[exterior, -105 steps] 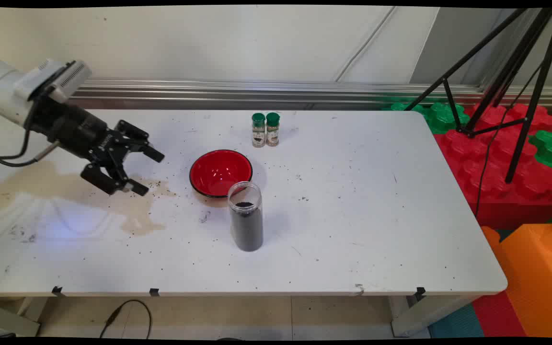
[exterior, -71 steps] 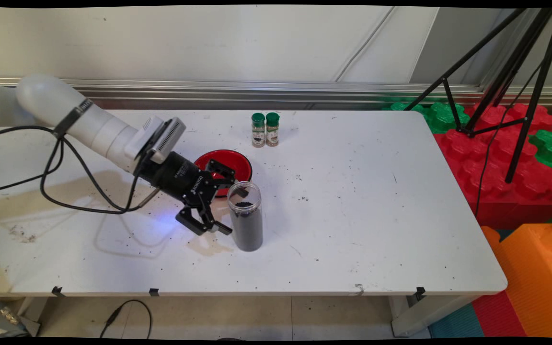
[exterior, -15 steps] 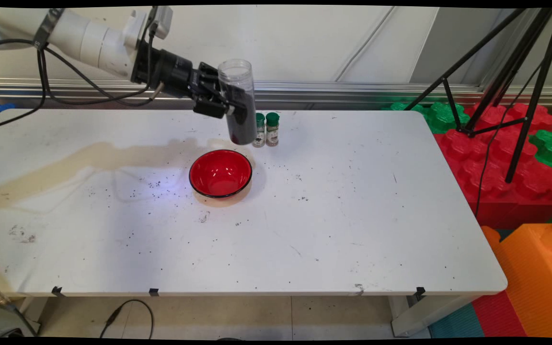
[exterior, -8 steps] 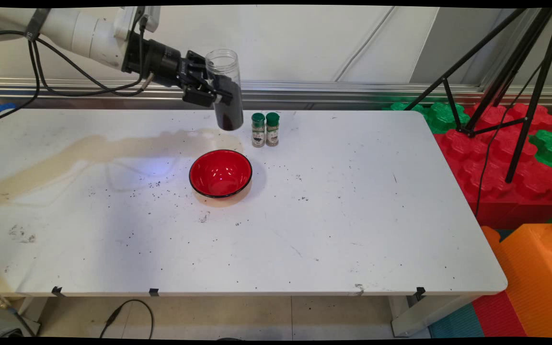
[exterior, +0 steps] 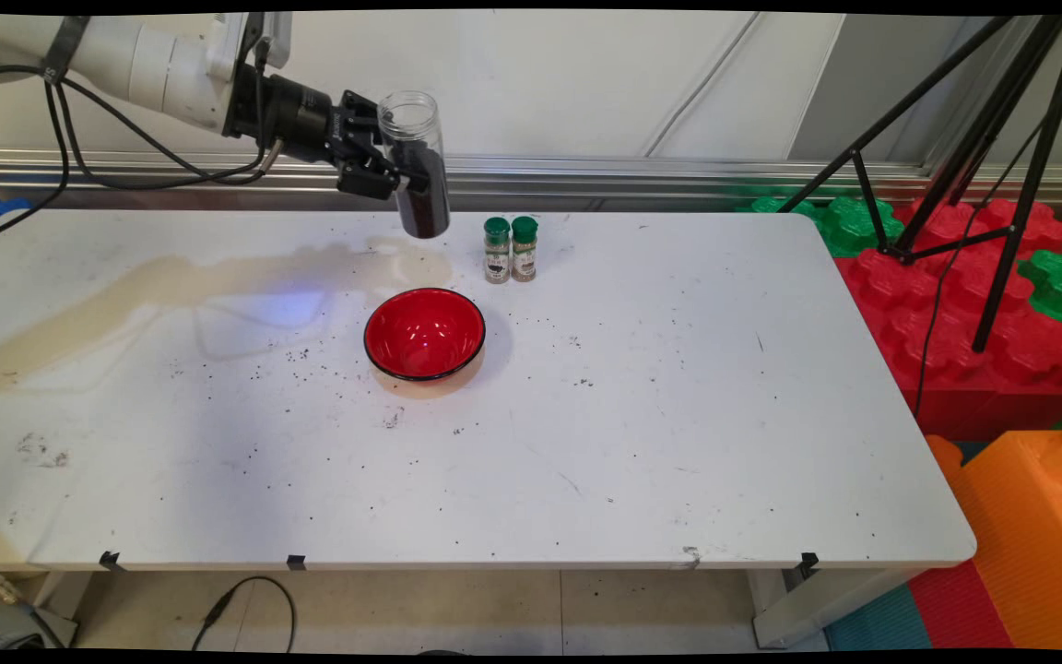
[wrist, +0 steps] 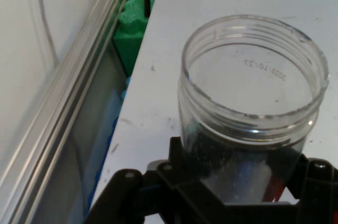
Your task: Pour the black seasoning powder in the red bowl
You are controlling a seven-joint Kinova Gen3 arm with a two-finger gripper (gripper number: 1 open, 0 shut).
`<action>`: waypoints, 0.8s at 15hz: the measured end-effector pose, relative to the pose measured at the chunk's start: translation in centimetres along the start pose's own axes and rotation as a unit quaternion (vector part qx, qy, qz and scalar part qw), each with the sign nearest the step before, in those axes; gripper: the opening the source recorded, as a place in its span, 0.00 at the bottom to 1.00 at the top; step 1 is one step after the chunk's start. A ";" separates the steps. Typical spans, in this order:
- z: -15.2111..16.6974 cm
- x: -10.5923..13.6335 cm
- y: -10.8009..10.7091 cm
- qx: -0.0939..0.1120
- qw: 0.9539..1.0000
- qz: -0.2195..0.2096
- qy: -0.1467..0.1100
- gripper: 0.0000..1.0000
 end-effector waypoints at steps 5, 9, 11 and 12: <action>-0.4 -1.8 -0.7 0.021 0.999 0.030 0.000 0.00; -0.5 -2.8 -0.9 0.030 0.999 0.045 -0.007 0.00; -0.5 -3.4 -1.0 0.035 0.998 0.056 -0.012 0.00; -0.5 -3.7 -1.0 0.036 0.997 0.062 -0.015 0.00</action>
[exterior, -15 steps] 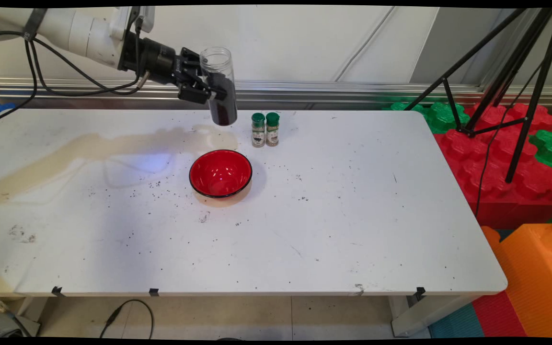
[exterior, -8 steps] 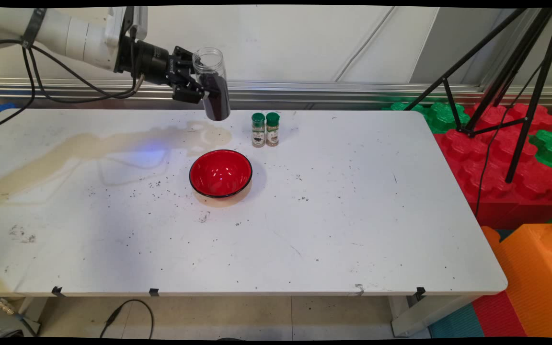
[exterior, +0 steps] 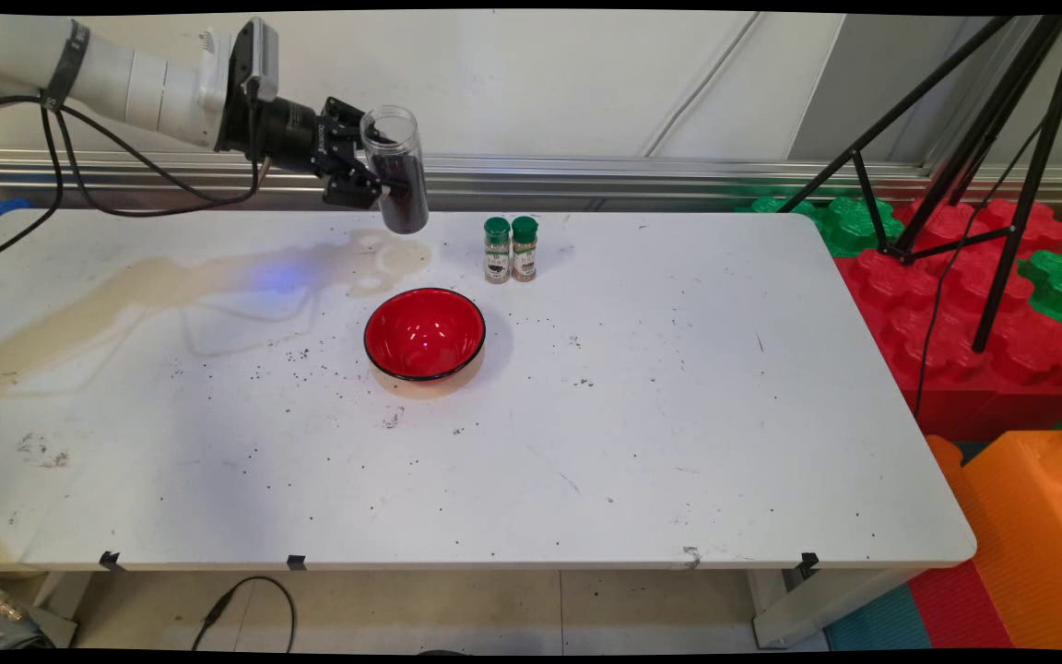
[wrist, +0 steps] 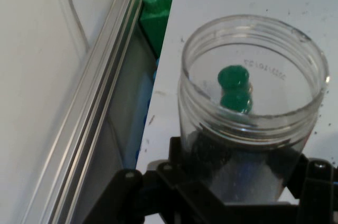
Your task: Pour the black seasoning powder in the red bowl
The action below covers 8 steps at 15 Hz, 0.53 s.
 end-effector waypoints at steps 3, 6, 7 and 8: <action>0.0 -0.5 0.1 0.003 1.000 0.012 -0.005 0.00; 0.1 -0.9 0.3 0.003 1.000 0.027 -0.011 0.00; 0.1 -1.0 0.4 0.003 0.999 0.031 -0.012 0.00; 0.1 -1.1 0.5 0.004 0.999 0.037 -0.013 0.00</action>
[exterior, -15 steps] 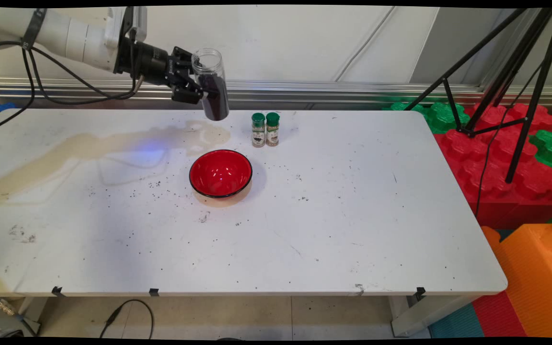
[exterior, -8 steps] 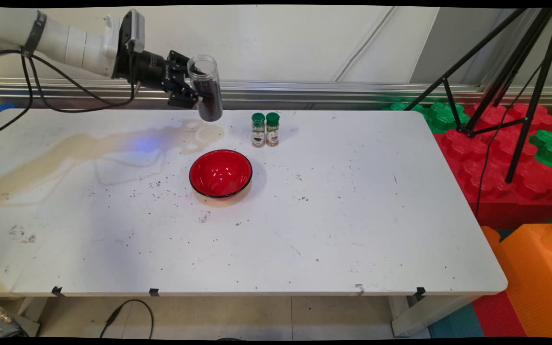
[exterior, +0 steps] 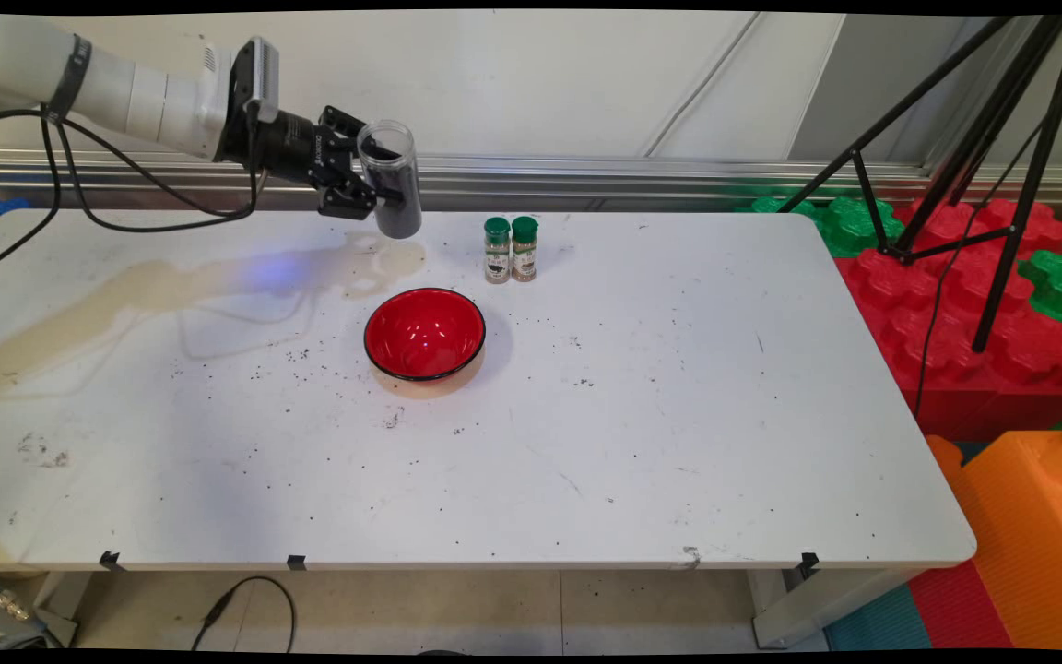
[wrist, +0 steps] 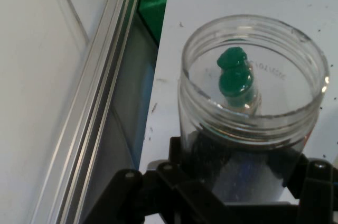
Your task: Pour the black seasoning powder in the red bowl
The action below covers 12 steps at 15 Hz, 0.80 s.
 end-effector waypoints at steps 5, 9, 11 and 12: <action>0.3 -0.3 0.9 0.008 0.999 0.047 -0.009 0.00; 0.4 -0.5 1.6 0.017 0.995 0.096 -0.018 0.00; 0.5 -0.6 2.0 0.021 0.992 0.123 -0.024 0.00; 0.6 -0.6 2.1 0.023 0.990 0.135 -0.028 0.00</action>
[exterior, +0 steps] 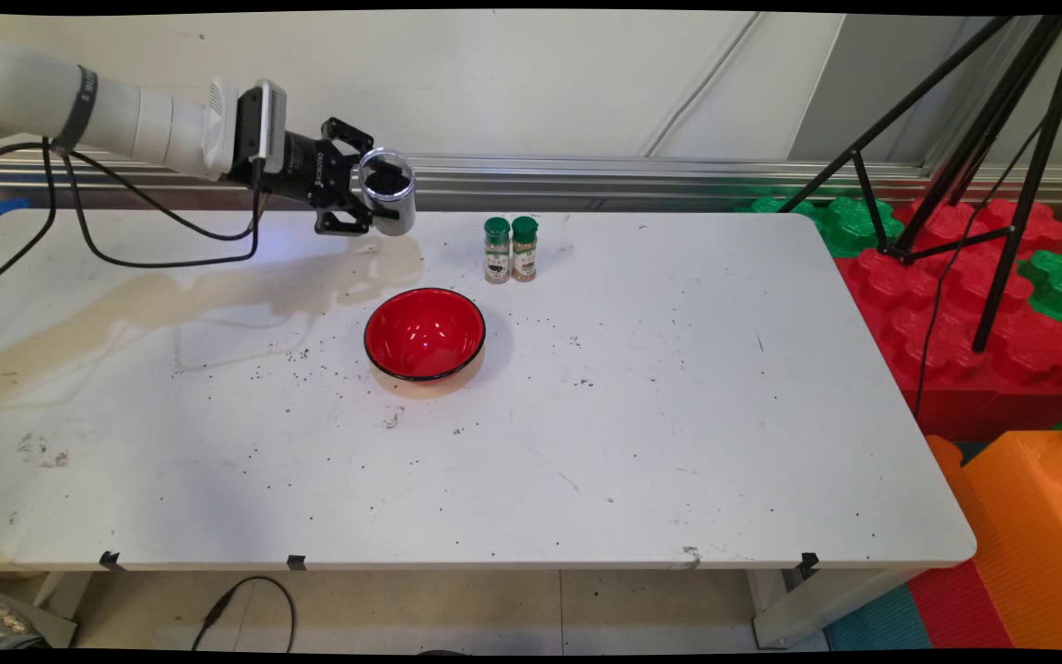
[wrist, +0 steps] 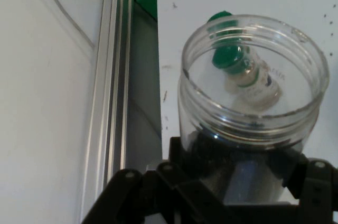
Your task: Pour the black seasoning powder in the red bowl
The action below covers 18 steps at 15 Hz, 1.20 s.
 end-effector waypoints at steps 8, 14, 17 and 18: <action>0.4 0.3 1.2 0.009 0.996 0.083 -0.019 0.00; 0.7 1.0 2.3 0.011 0.988 0.150 -0.024 0.00; 0.9 1.3 2.6 0.013 0.984 0.177 -0.025 0.00; 0.9 1.4 2.7 0.014 0.982 0.188 -0.025 0.00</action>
